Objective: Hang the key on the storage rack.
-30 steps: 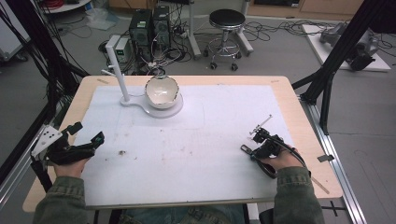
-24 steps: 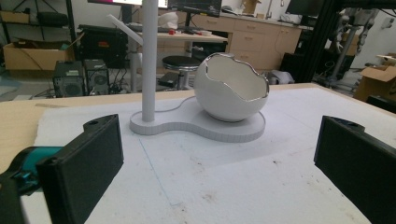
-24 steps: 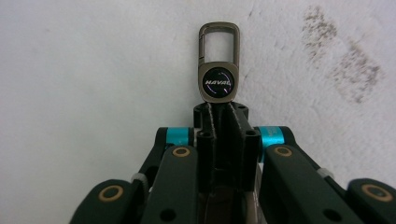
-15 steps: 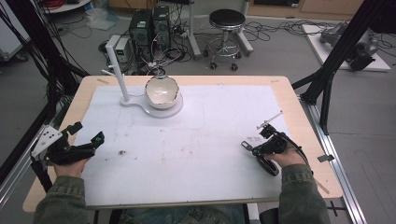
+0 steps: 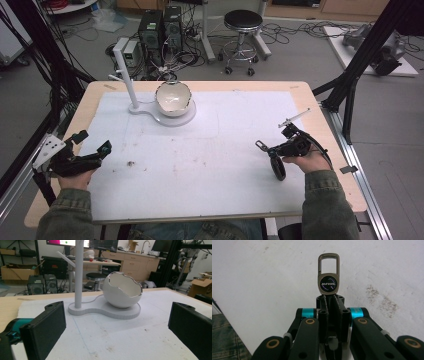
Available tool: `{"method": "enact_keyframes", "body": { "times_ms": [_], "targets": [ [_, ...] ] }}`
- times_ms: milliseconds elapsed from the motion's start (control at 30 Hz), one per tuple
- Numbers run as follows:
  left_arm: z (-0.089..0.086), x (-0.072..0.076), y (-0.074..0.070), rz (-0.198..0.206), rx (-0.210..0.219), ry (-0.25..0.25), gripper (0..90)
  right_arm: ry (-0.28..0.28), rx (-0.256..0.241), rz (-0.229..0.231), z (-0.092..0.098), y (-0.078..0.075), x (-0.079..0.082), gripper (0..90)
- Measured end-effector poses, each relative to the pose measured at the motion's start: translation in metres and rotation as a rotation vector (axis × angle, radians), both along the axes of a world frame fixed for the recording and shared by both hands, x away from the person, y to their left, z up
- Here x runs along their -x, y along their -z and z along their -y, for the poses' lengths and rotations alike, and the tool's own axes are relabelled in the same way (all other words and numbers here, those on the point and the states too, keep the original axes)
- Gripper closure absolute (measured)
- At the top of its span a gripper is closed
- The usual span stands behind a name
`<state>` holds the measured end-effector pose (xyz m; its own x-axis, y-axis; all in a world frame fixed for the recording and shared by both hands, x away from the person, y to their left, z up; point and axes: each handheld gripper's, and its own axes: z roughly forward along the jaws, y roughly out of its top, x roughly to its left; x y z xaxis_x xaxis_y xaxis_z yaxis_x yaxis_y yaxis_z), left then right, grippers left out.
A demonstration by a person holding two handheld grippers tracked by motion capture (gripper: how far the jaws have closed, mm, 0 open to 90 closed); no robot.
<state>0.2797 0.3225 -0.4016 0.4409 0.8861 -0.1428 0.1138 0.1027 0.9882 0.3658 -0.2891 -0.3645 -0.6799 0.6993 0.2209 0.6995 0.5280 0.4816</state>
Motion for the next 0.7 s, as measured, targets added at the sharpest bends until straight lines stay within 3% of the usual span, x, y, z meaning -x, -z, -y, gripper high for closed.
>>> {"method": "enact_keyframes", "body": {
  "times_ms": [133, 533, 700],
  "targets": [
    [0.0, 0.002, 0.001, 0.002, -0.001, 0.0, 1.8, -0.006, 0.013, 0.022, -0.006, -0.009, -0.002, 83.5],
    [0.0, 0.001, 0.001, 0.002, 0.004, -0.001, 1.8, -0.041, -0.033, 0.093, -0.033, -0.04, -0.009, 83.4],
    [0.0, 0.001, 0.001, 0.002, 0.004, 0.002, 1.8, -0.055, -0.04, 0.082, -0.044, -0.047, -0.016, 83.4]
  ]
}}
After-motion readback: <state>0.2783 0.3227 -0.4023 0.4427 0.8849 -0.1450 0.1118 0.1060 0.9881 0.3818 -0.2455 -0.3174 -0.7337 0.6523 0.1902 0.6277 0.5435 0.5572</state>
